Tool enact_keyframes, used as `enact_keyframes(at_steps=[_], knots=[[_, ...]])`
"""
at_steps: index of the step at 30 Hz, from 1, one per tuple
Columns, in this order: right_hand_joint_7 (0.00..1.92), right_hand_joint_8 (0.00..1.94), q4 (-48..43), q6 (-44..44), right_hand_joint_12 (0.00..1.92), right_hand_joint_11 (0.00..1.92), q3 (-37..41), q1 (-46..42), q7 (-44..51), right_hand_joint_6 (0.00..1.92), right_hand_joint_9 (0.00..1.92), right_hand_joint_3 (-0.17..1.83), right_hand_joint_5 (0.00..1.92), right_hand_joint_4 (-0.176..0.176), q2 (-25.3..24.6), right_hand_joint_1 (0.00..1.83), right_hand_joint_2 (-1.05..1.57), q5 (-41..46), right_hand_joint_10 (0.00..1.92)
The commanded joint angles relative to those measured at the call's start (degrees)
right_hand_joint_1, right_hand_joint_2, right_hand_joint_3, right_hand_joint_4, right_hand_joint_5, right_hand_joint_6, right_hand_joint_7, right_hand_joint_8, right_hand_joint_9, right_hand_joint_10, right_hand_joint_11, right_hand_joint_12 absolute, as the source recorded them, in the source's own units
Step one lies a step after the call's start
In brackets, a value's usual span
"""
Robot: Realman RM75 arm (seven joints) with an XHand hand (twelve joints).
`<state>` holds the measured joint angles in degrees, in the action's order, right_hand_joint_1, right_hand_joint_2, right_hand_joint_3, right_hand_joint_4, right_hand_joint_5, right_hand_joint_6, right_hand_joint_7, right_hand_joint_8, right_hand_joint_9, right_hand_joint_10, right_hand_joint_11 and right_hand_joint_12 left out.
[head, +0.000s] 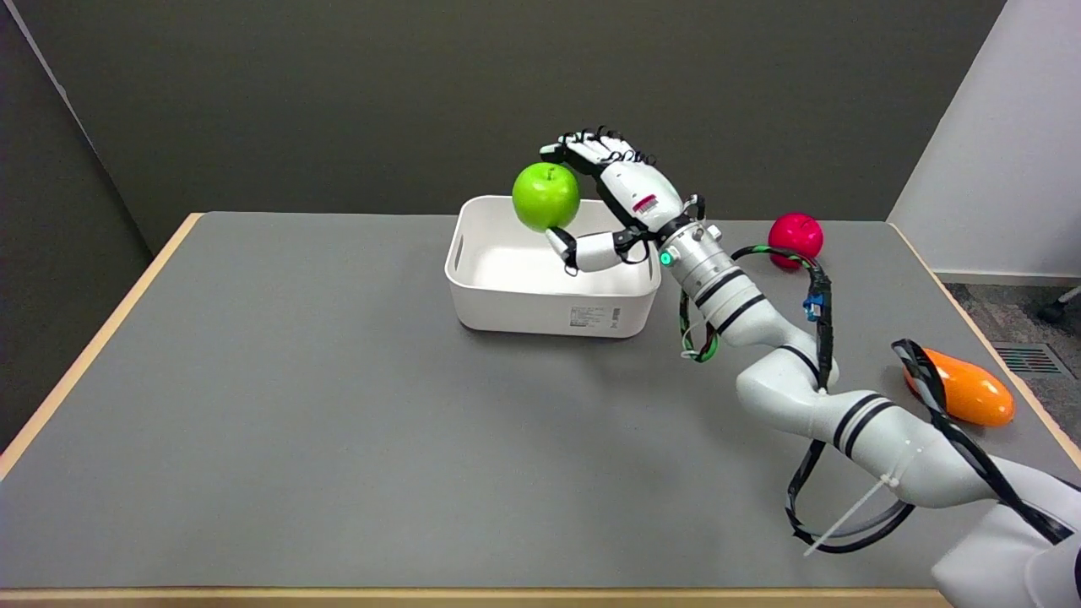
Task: Place the green apple into the white box.
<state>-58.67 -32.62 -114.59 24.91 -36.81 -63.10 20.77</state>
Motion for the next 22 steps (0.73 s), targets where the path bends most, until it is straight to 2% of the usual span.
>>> enact_keyframes(at_steps=[1, 3, 6, 12, 15, 18, 22], knots=[[0.1, 0.27, -8.21, -0.8, 0.64, 0.0, -0.6, -6.16, -4.06, 0.43, 0.0, 0.91, 0.21, 0.048, 2.98, 0.75, 0.57, 6.93, 0.25], [0.07, 0.26, -8.37, 0.32, 0.58, 0.0, -0.52, -6.24, -4.06, 0.42, 0.0, 0.91, 0.19, 0.053, 2.99, 0.68, 0.58, 7.37, 0.18], [0.0, 0.14, -8.37, 3.15, 0.35, 0.0, -0.44, -5.77, -4.06, 0.41, 0.0, 0.89, 0.13, 0.058, 2.99, 0.57, 0.55, 7.45, 0.0], [0.0, 0.05, -8.82, 4.43, 0.16, 0.0, -0.44, -4.73, -4.06, 0.34, 0.0, 0.86, 0.08, 0.043, 2.99, 0.54, 0.55, 7.45, 0.0], [0.0, 0.0, -10.73, 3.27, 0.1, 0.0, -0.36, -4.95, -4.06, 0.29, 0.0, 0.87, 0.06, 0.043, 2.99, 0.45, 0.53, 8.99, 0.0], [0.0, 0.0, -13.69, -1.45, 0.09, 0.0, -0.12, -5.99, -4.06, 0.22, 0.0, 0.86, 0.05, 0.044, 2.99, 0.38, 0.52, 10.78, 0.0], [0.0, 0.0, -18.27, -12.48, 0.09, 0.0, 0.06, -9.06, -4.06, 0.25, 0.0, 0.76, 0.02, 0.044, 2.99, 0.38, 0.55, 14.2, 0.0]])
